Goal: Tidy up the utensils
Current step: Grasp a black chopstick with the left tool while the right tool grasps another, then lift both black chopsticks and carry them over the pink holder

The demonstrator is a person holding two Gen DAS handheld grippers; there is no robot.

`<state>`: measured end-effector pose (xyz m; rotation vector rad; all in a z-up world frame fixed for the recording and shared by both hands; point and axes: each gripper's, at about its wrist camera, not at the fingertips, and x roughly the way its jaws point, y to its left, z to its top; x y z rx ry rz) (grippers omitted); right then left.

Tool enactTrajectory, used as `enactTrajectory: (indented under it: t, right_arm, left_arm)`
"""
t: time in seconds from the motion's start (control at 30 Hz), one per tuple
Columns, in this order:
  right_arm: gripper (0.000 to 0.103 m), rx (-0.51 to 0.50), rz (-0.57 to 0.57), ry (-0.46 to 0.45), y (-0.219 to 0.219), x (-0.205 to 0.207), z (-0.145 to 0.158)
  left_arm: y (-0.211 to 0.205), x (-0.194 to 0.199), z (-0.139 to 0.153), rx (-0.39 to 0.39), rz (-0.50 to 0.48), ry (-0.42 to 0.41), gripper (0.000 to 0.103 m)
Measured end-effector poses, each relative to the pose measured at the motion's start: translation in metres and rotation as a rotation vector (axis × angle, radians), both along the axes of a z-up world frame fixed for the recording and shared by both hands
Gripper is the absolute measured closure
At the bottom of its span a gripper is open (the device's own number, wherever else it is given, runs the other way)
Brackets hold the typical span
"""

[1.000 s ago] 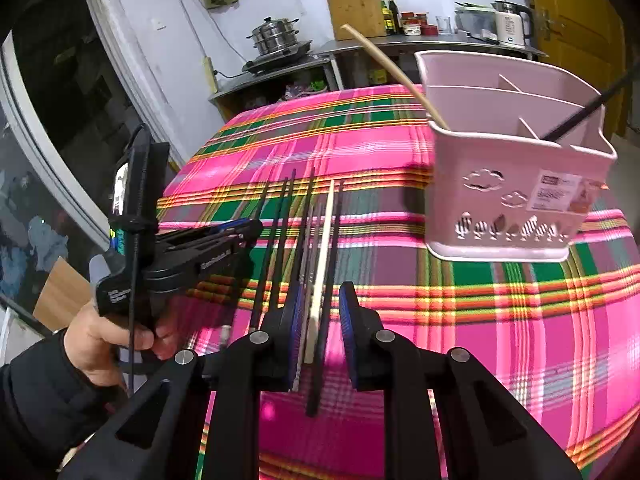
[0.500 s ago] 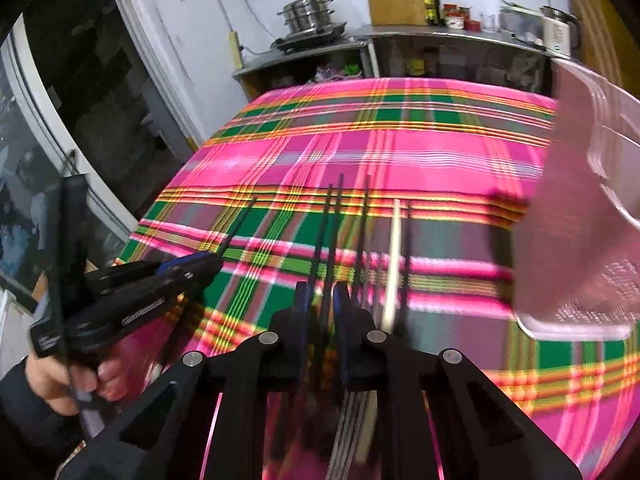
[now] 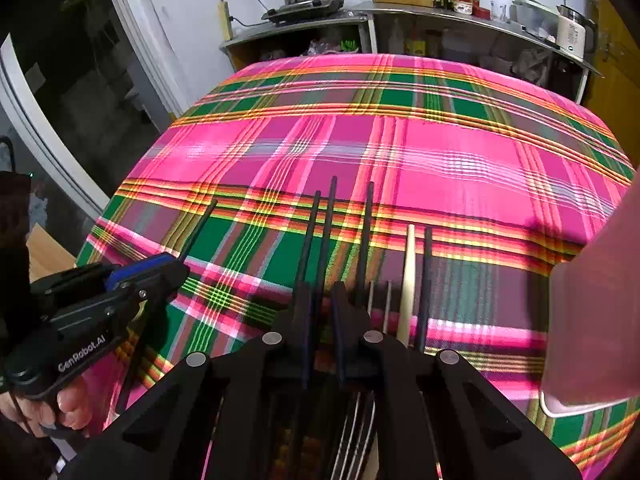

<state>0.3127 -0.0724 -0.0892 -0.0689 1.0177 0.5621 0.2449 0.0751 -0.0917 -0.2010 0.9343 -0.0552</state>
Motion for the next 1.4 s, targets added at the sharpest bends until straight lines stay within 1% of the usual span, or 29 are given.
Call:
enactTrajectory:
  t: [0.07, 0.2, 0.27, 0.33, 0.37, 0.4, 0.43, 0.53, 0.6, 0.7, 0.97, 1.13, 1.4]
  right_arm:
    - [0.093, -0.016, 0.004, -0.003, 0.004, -0.001, -0.002]
    - [0.094, -0.035, 0.004, -0.005, 0.010, 0.004, -0.003]
    - [0.095, -0.030, -0.002, 0.004, 0.012, 0.007, -0.003]
    - [0.095, -0.026, -0.007, 0.013, 0.012, 0.009, -0.003]
    - [0.096, -0.028, -0.008, 0.015, 0.013, 0.010, -0.002]
    - [0.096, -0.030, -0.009, 0.017, 0.013, 0.011, -0.002]
    - [0.097, -0.029, -0.010, 0.018, 0.013, 0.011, -0.001]
    - [0.097, 0.001, -0.014, 0.017, 0.009, 0.006, 0.005]
    - [0.097, 0.014, -0.012, 0.003, 0.007, 0.002, 0.012]
    - [0.097, 0.031, -0.007, -0.030, 0.004, -0.007, 0.027]
    - [0.097, 0.109, -0.028, -0.118, -0.021, -0.039, 0.078]
    - [0.097, 0.149, -0.048, -0.164, -0.038, -0.061, 0.103]
    - [0.097, 0.195, -0.086, -0.217, -0.064, -0.089, 0.130]
  left_arm:
    - [-0.002, 0.001, 0.000, 0.014, 0.001, 0.002, 0.091]
    - [-0.007, 0.004, 0.000, 0.041, -0.011, 0.001, 0.084]
    - [-0.013, 0.005, 0.000, 0.076, -0.023, 0.004, 0.084]
    - [-0.015, 0.007, 0.001, 0.090, -0.030, 0.008, 0.084]
    - [-0.016, 0.007, 0.001, 0.097, -0.031, 0.009, 0.085]
    - [-0.016, 0.009, 0.001, 0.105, -0.029, 0.012, 0.093]
    - [-0.016, 0.011, 0.002, 0.106, -0.027, 0.018, 0.098]
    - [-0.007, 0.013, 0.004, 0.040, -0.011, 0.033, 0.098]
    - [-0.005, 0.010, 0.010, 0.038, -0.004, 0.019, 0.098]
    - [-0.004, 0.001, 0.024, 0.007, -0.008, -0.012, 0.098]
    - [-0.005, -0.029, 0.080, -0.023, -0.036, -0.117, 0.098]
    - [-0.014, -0.048, 0.110, -0.032, -0.060, -0.165, 0.098]
    - [-0.028, -0.073, 0.147, -0.054, -0.109, -0.219, 0.098]
